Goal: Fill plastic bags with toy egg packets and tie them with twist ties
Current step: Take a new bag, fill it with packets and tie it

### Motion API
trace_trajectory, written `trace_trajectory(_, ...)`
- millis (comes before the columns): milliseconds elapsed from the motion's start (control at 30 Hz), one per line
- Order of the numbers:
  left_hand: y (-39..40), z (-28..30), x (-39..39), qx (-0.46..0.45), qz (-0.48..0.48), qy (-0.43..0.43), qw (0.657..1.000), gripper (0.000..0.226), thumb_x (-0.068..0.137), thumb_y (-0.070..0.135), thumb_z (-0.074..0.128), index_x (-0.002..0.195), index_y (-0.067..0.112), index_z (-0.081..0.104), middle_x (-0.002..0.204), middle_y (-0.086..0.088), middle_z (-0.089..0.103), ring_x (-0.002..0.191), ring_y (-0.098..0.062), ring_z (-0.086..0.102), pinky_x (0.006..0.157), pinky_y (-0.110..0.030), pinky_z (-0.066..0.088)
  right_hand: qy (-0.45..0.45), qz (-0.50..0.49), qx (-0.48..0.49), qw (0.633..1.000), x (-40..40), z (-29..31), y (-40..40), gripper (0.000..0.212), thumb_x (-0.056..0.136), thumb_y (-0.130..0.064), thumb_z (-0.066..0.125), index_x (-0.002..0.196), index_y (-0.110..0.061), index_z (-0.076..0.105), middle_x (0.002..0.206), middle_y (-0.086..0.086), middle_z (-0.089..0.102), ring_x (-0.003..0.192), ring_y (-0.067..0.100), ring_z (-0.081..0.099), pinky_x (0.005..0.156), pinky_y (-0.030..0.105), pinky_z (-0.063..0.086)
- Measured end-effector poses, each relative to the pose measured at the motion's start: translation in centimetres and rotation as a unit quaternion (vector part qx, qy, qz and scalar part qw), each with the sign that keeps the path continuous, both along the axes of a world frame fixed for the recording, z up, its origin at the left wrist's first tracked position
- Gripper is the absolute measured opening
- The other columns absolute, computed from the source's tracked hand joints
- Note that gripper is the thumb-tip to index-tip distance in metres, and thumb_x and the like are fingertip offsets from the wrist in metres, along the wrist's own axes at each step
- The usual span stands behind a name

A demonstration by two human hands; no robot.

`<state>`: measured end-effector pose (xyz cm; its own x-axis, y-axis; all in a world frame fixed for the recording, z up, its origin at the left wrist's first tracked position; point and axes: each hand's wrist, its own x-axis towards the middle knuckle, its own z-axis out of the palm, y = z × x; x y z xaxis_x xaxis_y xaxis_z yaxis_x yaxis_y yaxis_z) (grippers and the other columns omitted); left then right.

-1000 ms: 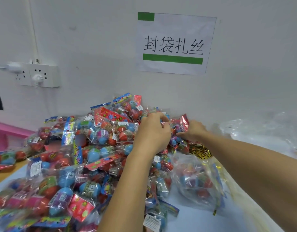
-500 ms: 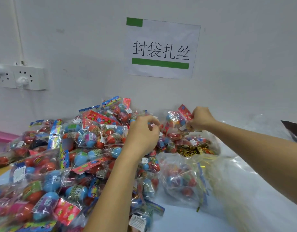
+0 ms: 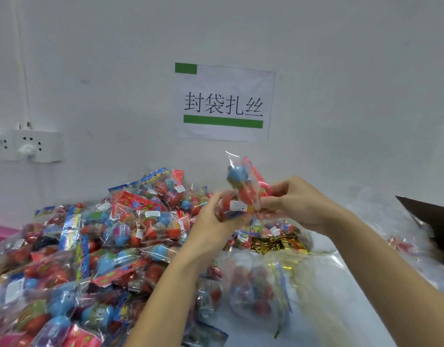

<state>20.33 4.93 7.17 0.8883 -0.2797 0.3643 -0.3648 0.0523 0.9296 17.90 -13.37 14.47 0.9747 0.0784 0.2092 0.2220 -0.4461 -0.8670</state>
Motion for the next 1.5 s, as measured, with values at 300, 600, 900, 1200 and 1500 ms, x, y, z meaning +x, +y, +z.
trace_trajectory(300,0.8,0.6,0.0,0.013,0.043,-0.043,0.998,0.026,0.078,0.039,0.082,0.102,0.033,0.072,0.091,0.016,0.077,0.084,0.002,0.072,0.066,-0.009,0.051,-0.064,-0.089,0.044,0.993,-2.1,-1.6,-0.2,0.018,0.091,-0.022,0.073,0.078,-0.012,0.08,0.074,0.002,0.077,0.062,0.012,0.072,0.051,0.019,0.052)
trace_trajectory(600,0.4,0.7,0.1,-0.128,0.078,0.085,0.985,0.016,0.089,0.027,0.073,0.103,0.018,0.07,0.083,0.002,0.078,0.075,-0.018,0.076,0.054,-0.028,0.058,-0.049,-0.222,-0.026,0.974,-1.8,-1.9,-4.1,0.017,0.089,-0.013,0.071,0.073,-0.011,0.073,0.06,-0.002,0.073,0.057,0.01,0.071,0.057,0.025,0.057)
trace_trajectory(900,-0.2,1.0,0.2,-0.195,0.114,0.127,0.966,0.029,0.089,0.036,0.071,0.11,0.016,0.069,0.105,-0.008,0.076,0.094,-0.025,0.074,0.083,-0.042,0.06,-0.023,-0.219,-0.056,0.974,-1.7,-2.3,-4.9,0.028,0.09,-0.04,0.069,0.084,-0.013,0.069,0.065,-0.003,0.07,0.055,0.009,0.068,0.044,0.015,0.047)
trace_trajectory(1200,-0.6,1.7,-1.0,-0.381,0.122,0.182,0.898,0.04,0.089,0.028,0.073,0.123,0.011,0.06,0.094,-0.005,0.078,0.071,-0.015,0.076,0.053,-0.026,0.058,-0.06,-0.187,0.059,0.979,-0.9,-3.6,-4.4,0.019,0.094,-0.032,0.066,0.088,-0.014,0.067,0.077,0.002,0.074,0.06,0.014,0.074,0.049,0.022,0.056)
trace_trajectory(1500,-1.2,2.5,-1.4,-0.408,0.093,0.248,0.874,0.02,0.098,0.018,0.062,0.114,0.007,0.064,0.117,-0.016,0.069,0.107,-0.027,0.068,0.08,-0.032,0.058,-0.062,-0.26,0.066,0.961,-0.1,-4.1,-2.9,0.028,0.09,-0.028,0.071,0.087,-0.001,0.066,0.084,0.009,0.074,0.062,0.015,0.074,0.056,0.031,0.062)
